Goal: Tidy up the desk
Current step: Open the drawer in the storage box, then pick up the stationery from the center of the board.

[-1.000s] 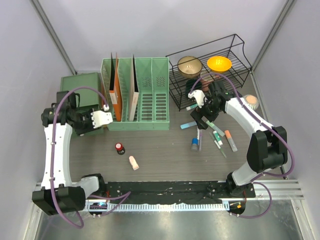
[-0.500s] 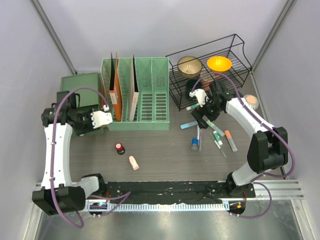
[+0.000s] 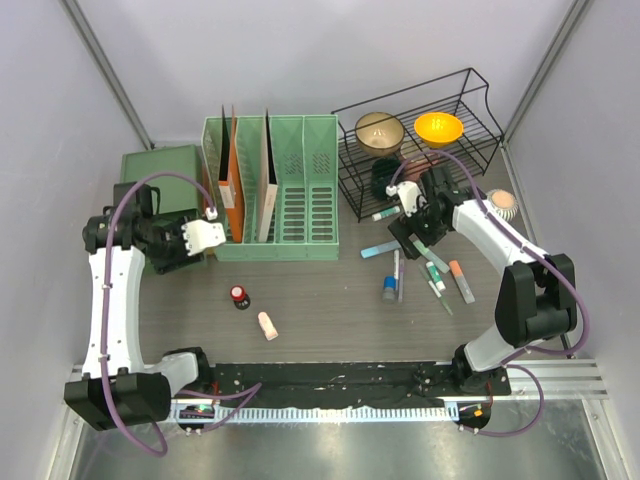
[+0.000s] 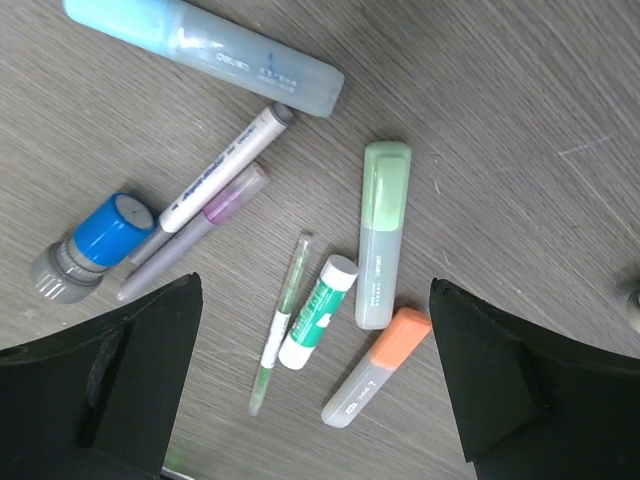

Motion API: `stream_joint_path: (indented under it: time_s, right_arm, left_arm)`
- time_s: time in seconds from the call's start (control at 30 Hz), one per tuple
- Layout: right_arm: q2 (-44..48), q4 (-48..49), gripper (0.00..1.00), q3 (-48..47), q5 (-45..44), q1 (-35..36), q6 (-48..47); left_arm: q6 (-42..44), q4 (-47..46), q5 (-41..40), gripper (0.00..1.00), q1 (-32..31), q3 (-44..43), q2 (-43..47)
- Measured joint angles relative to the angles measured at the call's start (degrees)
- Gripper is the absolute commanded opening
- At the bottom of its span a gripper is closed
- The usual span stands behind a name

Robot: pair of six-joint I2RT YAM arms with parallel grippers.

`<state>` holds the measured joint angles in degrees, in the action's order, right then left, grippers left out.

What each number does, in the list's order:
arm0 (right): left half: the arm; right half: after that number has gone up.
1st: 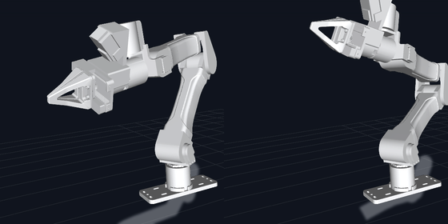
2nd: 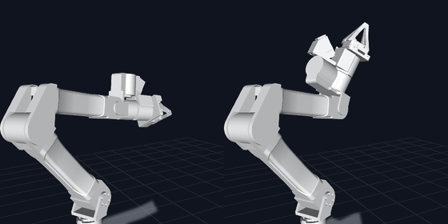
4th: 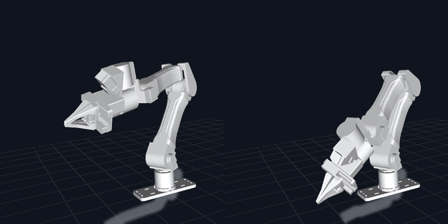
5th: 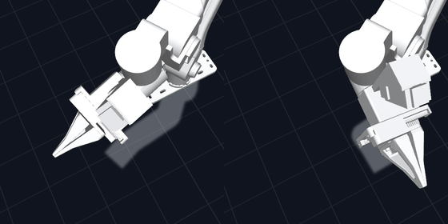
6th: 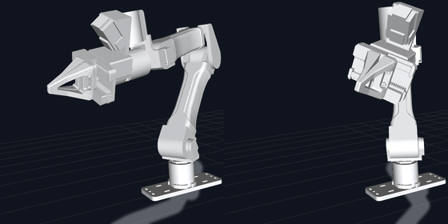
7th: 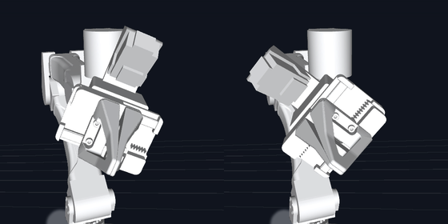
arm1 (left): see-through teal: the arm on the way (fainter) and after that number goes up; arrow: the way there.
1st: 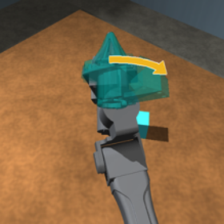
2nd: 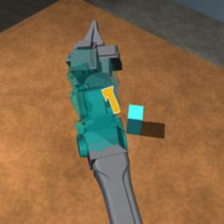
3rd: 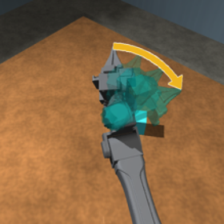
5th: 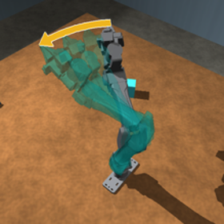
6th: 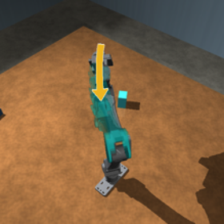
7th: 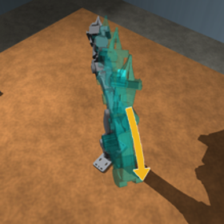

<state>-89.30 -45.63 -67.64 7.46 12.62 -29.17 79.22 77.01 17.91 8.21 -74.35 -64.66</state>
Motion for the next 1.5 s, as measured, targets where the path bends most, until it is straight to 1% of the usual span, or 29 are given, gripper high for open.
stream_joint_path:
  time_s: [0.07,0.1,0.13,0.17,0.2,0.23,0.3,0.4,0.67,0.87,0.93,1.07,1.13,1.17,1.2,1.27,1.3,1.37,1.4,1.5]
  right_arm:
    - [0.0,0.5,0.99,0.7,-1.0,0.0,0.3]
    - [0.0,0.8,1.0,1.1,-1.6,0.0,0.4]
    - [0.0,1.1,0.99,1.6,-2.3,0.0,0.5]
    - [0.0,1.4,0.99,2.0,-2.8,-0.2,0.6]
    - [0.0,1.5,0.99,2.3,-3.2,-0.2,0.6]
    - [0.0,1.7,0.99,2.7,-3.5,-0.3,0.6]
    - [-0.5,2.0,0.99,2.8,-4.1,-0.6,0.6]
    - [-2.0,2.9,0.98,2.8,-4.8,-1.4,0.3]
    - [-9.6,4.7,0.95,2.6,-5.1,-2.8,-1.2]
    - [-13.7,5.3,0.89,1.8,-4.9,-3.7,-2.3]
    - [-14.1,5.6,0.82,1.4,-4.7,-4.0,-2.5]
    - [-15.0,5.3,0.75,0.5,-3.8,-4.5,-2.9]
    - [-15.3,5.2,0.67,0.2,-3.3,-4.7,-3.1]
    - [-15.5,5.0,0.66,0.1,-3.1,-4.8,-3.3]
    - [-15.7,4.9,0.62,-0.2,-2.7,-4.9,-3.4]
    - [-16.1,4.6,0.58,-0.6,-2.2,-5.0,-3.5]
    - [-16.3,4.4,0.52,-0.8,-2.1,-5.0,-3.6]
    - [-16.7,4.3,0.44,-1.3,-1.9,-5.0,-3.8]
    - [-16.9,4.2,0.38,-1.6,-1.9,-5.0,-3.7]
    - [-17.7,4.1,0.35,-2.6,-1.6,-5.1,-3.7]
  left_arm:
    - [-0.6,0.0,0.8,0.66,0.0,-0.2,0.0]
    - [-0.7,0.0,1.2,0.7,0.0,-0.4,0.1]
    - [-0.9,0.0,1.6,0.78,0.0,-0.5,0.2]
    - [-1.0,0.0,2.0,0.84,0.0,-0.7,0.3]
    - [-1.0,0.0,2.4,0.86,0.0,-0.9,0.5]
    - [-1.1,0.0,2.9,0.97,0.0,-1.1,0.8]
    - [-1.2,0.0,3.7,1.0,0.0,-1.8,1.2]
    - [-1.7,0.0,4.9,1.0,0.0,-2.8,2.1]
    - [-2.3,0.0,6.4,1.0,0.0,-3.3,4.8]
    - [-2.3,0.0,7.6,1.0,0.0,-3.4,6.1]
    - [-2.3,0.0,8.0,1.0,0.0,-3.4,6.8]
    - [-2.3,0.0,8.9,1.0,0.0,-3.4,8.9]
    - [-2.3,0.0,9.2,1.0,0.0,-3.4,9.7]
    - [-2.3,0.0,9.3,1.0,0.0,-3.4,10.1]
    - [-2.3,0.0,9.5,1.0,0.0,-3.4,10.4]
    - [-2.3,0.0,9.9,1.0,0.0,-3.4,10.8]
    - [-2.4,0.0,10.1,1.0,0.0,-3.4,11.0]
    - [-2.5,0.0,10.5,1.0,0.0,-3.4,11.0]
    - [-2.6,0.0,10.7,1.0,0.0,-3.3,11.0]
    - [-3.0,0.0,11.2,1.0,0.0,-2.9,11.0]
